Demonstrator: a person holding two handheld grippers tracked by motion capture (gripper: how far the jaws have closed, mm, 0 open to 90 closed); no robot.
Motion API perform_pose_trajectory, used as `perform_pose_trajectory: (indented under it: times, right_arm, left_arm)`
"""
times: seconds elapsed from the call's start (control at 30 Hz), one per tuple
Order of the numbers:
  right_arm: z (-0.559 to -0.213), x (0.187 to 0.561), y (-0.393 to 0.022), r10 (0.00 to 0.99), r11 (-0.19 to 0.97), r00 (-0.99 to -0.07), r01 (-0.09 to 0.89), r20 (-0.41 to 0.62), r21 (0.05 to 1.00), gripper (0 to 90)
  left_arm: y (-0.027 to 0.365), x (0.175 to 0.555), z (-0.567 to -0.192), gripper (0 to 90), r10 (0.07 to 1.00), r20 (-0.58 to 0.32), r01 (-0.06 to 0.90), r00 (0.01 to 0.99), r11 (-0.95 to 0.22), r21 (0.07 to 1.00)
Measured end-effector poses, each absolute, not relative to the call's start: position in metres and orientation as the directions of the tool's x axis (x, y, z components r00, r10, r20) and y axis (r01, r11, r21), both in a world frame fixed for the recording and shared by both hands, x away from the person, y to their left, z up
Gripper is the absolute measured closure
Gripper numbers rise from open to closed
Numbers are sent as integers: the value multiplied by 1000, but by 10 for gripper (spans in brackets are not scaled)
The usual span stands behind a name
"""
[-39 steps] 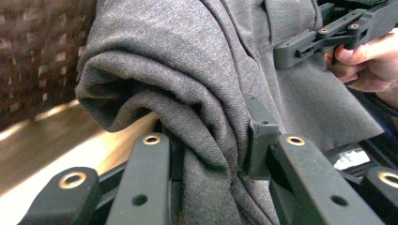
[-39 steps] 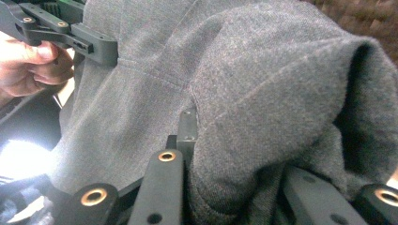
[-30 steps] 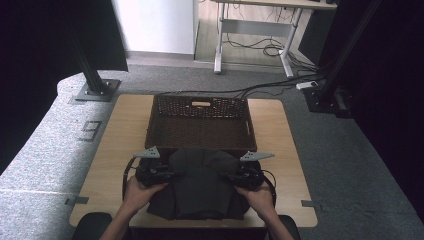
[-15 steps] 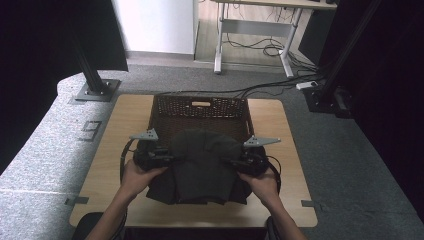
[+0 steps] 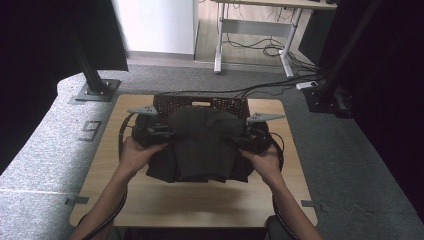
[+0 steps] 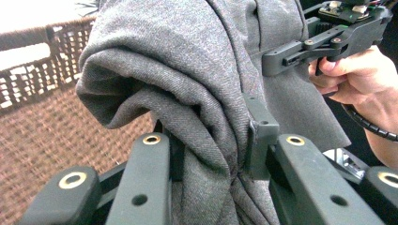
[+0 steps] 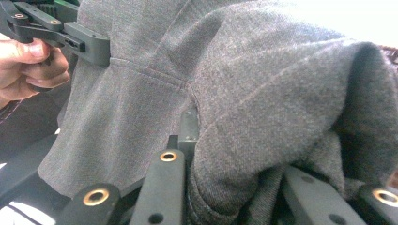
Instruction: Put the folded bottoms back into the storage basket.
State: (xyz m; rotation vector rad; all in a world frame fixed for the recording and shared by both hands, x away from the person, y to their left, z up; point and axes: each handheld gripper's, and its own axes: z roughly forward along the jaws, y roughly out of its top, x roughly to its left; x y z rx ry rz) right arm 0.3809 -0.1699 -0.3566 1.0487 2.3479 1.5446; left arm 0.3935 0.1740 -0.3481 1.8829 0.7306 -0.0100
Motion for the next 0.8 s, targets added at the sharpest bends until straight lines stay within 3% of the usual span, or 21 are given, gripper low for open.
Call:
perform_pose_trajectory:
  times: [0.43, 0.8]
  right_arm:
    - [-322, 418, -162, 628, 220, -749, 433, 213, 874, 731]
    - [-313, 452, -156, 666, 216, -724, 417, 180, 883, 731]
  left_arm:
    - [179, 429, -316, 676, 482, -316, 460, 817, -215, 862]
    - [180, 464, -314, 676, 487, -299, 436, 820, -195, 878]
